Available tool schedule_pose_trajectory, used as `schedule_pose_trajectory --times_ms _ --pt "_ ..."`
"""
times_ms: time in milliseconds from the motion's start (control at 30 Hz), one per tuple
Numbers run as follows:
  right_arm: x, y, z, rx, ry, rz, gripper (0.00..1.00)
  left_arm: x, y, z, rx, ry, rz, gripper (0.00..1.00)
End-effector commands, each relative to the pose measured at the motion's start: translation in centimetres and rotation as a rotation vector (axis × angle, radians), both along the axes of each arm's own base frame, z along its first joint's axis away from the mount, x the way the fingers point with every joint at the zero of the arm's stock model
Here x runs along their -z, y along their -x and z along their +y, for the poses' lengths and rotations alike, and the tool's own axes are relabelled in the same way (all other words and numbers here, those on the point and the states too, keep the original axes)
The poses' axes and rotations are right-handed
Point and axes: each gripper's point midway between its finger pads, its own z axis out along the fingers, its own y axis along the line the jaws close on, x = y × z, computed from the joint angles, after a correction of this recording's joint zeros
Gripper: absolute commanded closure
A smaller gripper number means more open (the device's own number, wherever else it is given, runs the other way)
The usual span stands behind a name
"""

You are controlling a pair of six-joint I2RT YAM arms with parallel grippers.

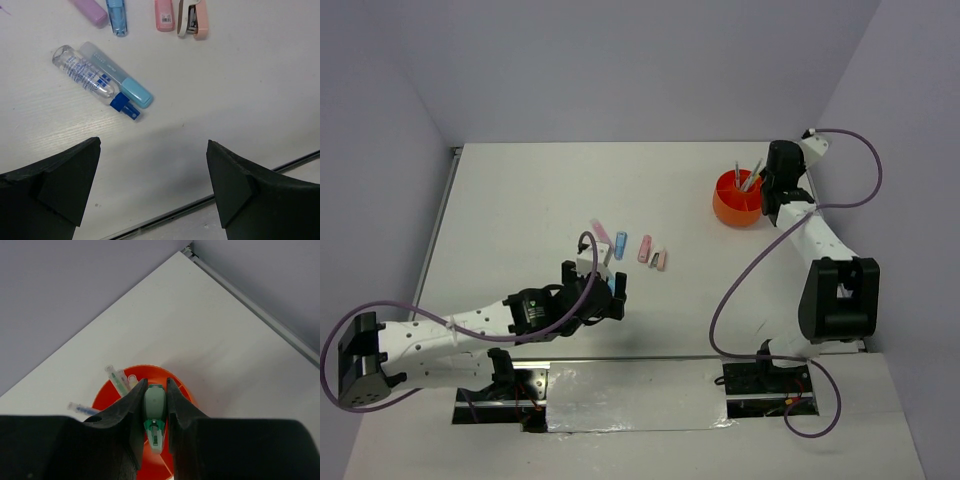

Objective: Sort the stationery into containers
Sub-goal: Place the stationery in the storage box.

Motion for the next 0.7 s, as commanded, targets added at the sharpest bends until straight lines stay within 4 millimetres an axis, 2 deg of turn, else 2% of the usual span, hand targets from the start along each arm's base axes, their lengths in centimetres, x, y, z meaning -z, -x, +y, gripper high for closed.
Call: schedule_pose_trajectory --times_ms 0,300,367,667 --pt "-1.7 -1.8 -0.2 0.011 0.009 -0.063 1.00 -1.3 -0.6 -0.3 0.007 -0.004 -0.015 0.01" --pt "2.2 -2.1 -0.4 0.018 0.016 0.003 0.96 -3.9 -1.2 0.1 0.001 0.045 -0.047 0.01" --pt "3.2 -2.2 -0.1 0.006 0.008 0.020 0.92 -4.0 -1.2 0.4 -0.008 0.038 -0.047 0.01" --pt "5.2 -1.9 0.3 -0.012 -0.009 0.052 0.79 -4.0 -1.4 1.7 -0.041 0.070 -0.037 0.01"
